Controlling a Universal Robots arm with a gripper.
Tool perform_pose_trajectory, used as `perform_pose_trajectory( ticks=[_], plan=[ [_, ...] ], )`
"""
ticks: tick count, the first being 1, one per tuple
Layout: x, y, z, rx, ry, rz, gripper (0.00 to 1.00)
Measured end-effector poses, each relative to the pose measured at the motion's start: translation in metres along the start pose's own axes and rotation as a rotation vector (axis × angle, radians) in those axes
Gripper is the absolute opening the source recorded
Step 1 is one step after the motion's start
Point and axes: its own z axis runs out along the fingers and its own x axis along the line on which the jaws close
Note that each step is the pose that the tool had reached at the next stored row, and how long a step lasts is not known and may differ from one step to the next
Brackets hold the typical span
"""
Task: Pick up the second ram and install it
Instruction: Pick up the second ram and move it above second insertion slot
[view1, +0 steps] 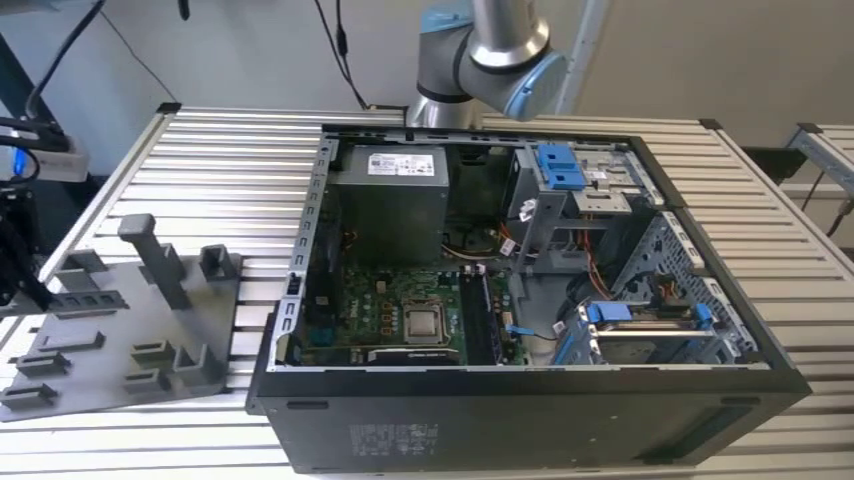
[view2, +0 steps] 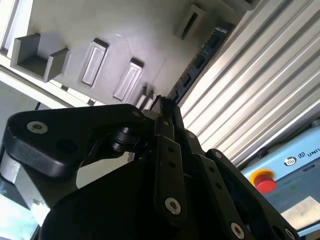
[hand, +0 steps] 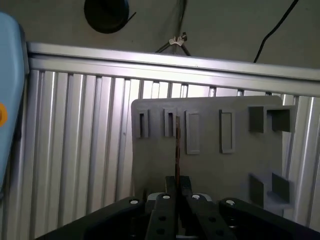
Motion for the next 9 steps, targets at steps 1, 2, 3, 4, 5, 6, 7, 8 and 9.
perform_pose_trajectory(
  ticks=[1,2,3,4,5,6,7,8,9],
  plan=[
    [0.0,0.0001,-0.0017,-0.0001,0.0001,0.0,0.14],
    [-0.0001,0.0001,-0.0036,0.0,-0.0001,0.0,0.14],
    [-0.0001,0.0001,-0.0056,0.0,0.0,0.0,0.14],
    [-0.0001,0.0002,-0.0076,0.0001,-0.0001,0.0,0.14],
    [-0.0001,0.0002,-0.0097,0.0,-0.0001,0.0,0.14],
    [-0.0001,0.0003,-0.0119,0.0,0.0,0.0,0.14],
    [-0.0002,0.0003,-0.0142,0.0,0.0,0.0,0.14],
    [-0.0002,0.0003,-0.0165,0.0,0.0,0.0,0.14],
    [-0.0002,0.0004,-0.0187,0.0001,0.0,0.0,0.14]
  ],
)
